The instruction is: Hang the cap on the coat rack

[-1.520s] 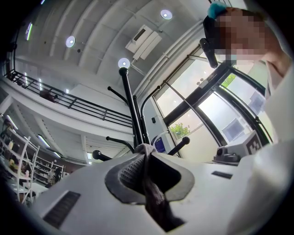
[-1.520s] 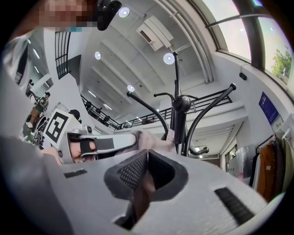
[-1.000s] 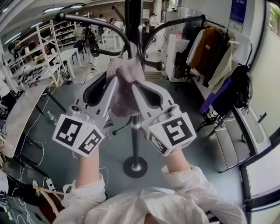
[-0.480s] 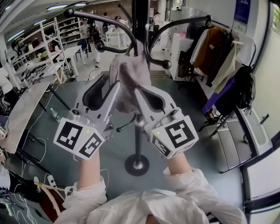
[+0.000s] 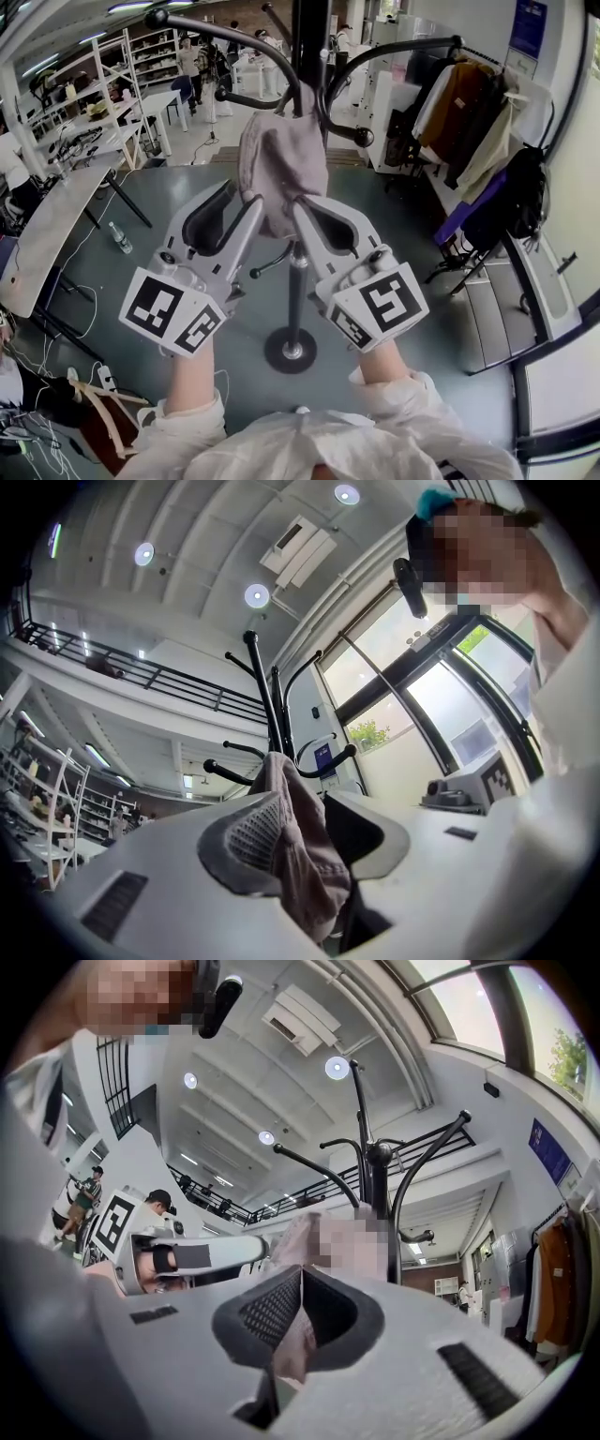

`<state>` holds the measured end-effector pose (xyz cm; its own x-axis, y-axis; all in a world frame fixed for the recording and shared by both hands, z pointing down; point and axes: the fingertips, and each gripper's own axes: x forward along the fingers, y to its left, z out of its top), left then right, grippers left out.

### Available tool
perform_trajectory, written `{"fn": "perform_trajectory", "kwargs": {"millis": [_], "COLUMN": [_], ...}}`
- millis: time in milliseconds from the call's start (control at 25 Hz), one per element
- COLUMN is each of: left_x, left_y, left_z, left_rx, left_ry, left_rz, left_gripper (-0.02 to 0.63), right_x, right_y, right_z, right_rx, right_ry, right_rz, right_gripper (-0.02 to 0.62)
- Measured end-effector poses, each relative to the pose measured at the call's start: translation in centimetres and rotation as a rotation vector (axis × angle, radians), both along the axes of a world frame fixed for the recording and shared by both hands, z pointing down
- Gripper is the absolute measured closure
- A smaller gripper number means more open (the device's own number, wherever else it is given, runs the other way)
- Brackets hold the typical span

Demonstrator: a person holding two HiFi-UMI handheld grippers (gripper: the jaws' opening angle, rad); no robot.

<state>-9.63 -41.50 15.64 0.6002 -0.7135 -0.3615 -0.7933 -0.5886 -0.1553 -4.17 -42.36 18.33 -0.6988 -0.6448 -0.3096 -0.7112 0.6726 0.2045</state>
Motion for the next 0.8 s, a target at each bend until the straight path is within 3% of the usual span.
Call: {"fn": "perform_trajectory", "kwargs": {"millis": [280, 400, 800], "left_x": [1.5, 1.0, -0.5], "left_y": [0.8, 0.9, 1.6], "left_z": [2.9, 3.6, 8.0], "left_rx": [-0.04, -0.051, -0.141], "left_ry": [-0.023, 0.013, 0.037], "left_rz": [0.048, 0.033, -0.012], "left_gripper": [0.482, 0.529, 0.572], "right_x": [0.2, 0.5, -0.5], "right_y": [0.4, 0.6, 0.9], "right_z": [2.2, 3.6, 8.7], "right_rx": [-0.04, -0.065, -0.165], "right_ry": [0.009, 0.01, 0.051], "right_rz": [-0.024, -0.048, -0.076], "right_gripper": [0.591, 0.591, 0.591]}}
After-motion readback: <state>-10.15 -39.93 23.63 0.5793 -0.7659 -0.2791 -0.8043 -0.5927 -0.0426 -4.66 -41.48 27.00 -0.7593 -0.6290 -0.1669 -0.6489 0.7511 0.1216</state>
